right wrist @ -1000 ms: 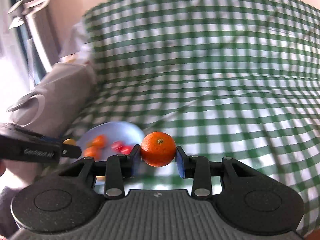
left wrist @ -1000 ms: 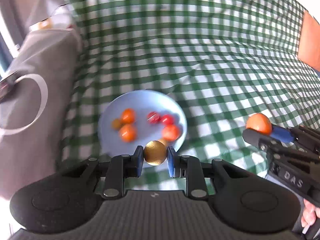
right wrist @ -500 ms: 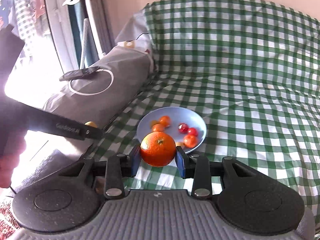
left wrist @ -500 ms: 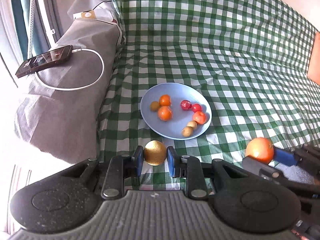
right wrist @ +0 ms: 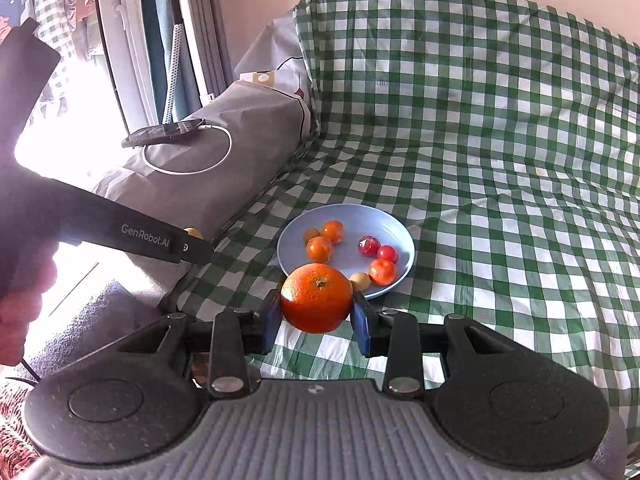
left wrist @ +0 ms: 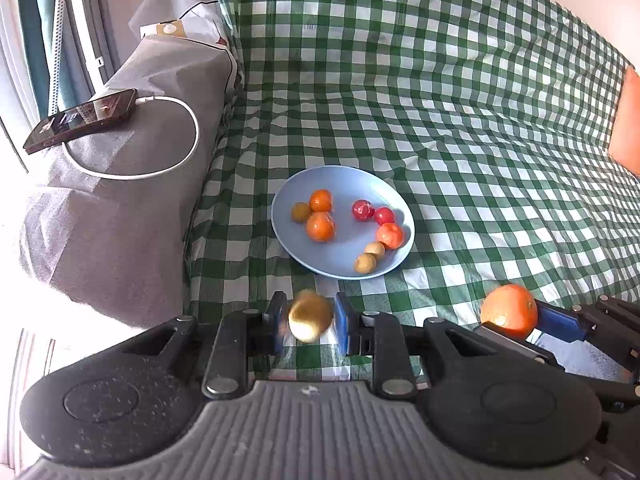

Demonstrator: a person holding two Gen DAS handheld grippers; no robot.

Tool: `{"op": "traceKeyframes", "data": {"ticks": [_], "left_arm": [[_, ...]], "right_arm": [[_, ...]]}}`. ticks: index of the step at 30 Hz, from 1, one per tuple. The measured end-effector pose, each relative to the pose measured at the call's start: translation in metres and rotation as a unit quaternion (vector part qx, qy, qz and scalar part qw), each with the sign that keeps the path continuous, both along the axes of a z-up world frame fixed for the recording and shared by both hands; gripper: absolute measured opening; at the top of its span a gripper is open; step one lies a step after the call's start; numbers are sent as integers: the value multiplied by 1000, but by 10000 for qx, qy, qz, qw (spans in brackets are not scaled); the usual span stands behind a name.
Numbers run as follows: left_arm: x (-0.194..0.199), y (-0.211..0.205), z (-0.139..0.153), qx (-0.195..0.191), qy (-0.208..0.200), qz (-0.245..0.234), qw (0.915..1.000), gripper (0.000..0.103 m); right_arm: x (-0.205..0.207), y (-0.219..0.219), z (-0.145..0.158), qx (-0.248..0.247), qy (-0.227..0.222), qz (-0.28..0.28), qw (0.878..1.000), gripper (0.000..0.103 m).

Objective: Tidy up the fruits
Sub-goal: 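Carry the orange and tan fruit over the plate and open both tools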

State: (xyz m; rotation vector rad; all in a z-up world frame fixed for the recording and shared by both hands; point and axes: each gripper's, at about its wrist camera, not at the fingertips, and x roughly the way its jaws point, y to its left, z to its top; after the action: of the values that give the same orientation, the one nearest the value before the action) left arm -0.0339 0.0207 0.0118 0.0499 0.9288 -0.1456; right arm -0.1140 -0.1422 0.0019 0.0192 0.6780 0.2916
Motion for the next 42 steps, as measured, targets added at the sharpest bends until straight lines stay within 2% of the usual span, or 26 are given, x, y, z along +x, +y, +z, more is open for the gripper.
{"op": "traceKeyframes", "data": {"ticks": [9,11,13,17,21,23,25,26,27,29,35,38,42], "left_arm": [[10,-2,-3,33,-87,-32,10000,26],[27,1,-6,32,-121,10,9999,23],[51,6,-12,-38,-75,90,9999,14],[96,19,-24,-50,76,418,9991,13],[126,26,-38,-37,246,603,9979,14],[137,27,-44,-71,327,632,9974,23],[146,24,-50,-88,381,632,9972,45],[149,22,-51,-83,370,646,9972,63],[151,20,-52,-54,293,667,9973,73],[153,16,-51,40,136,635,9979,81],[144,15,-46,162,-166,494,9985,93],[142,18,-47,169,-134,484,9986,93],[143,18,-46,167,-106,443,9988,93]], "right_arm": [[12,1,-5,-56,139,64,9999,38],[26,-1,-6,-97,112,66,9999,38],[49,-6,-11,-200,28,-9,9998,38],[94,-20,-29,-177,164,-276,9993,38],[122,-26,-43,-151,283,-214,9993,38],[131,-27,-50,-162,325,-200,9991,38],[142,-29,-58,-128,414,-233,9988,38],[147,-31,-61,-105,443,-256,9986,38],[151,-32,-64,-96,482,-280,9984,38],[157,-33,-68,-80,505,-302,9982,38],[165,-32,-76,-296,525,-188,9980,38],[170,-28,-82,-448,532,-121,9975,38],[176,-34,-85,-290,575,-257,9976,38]]}}
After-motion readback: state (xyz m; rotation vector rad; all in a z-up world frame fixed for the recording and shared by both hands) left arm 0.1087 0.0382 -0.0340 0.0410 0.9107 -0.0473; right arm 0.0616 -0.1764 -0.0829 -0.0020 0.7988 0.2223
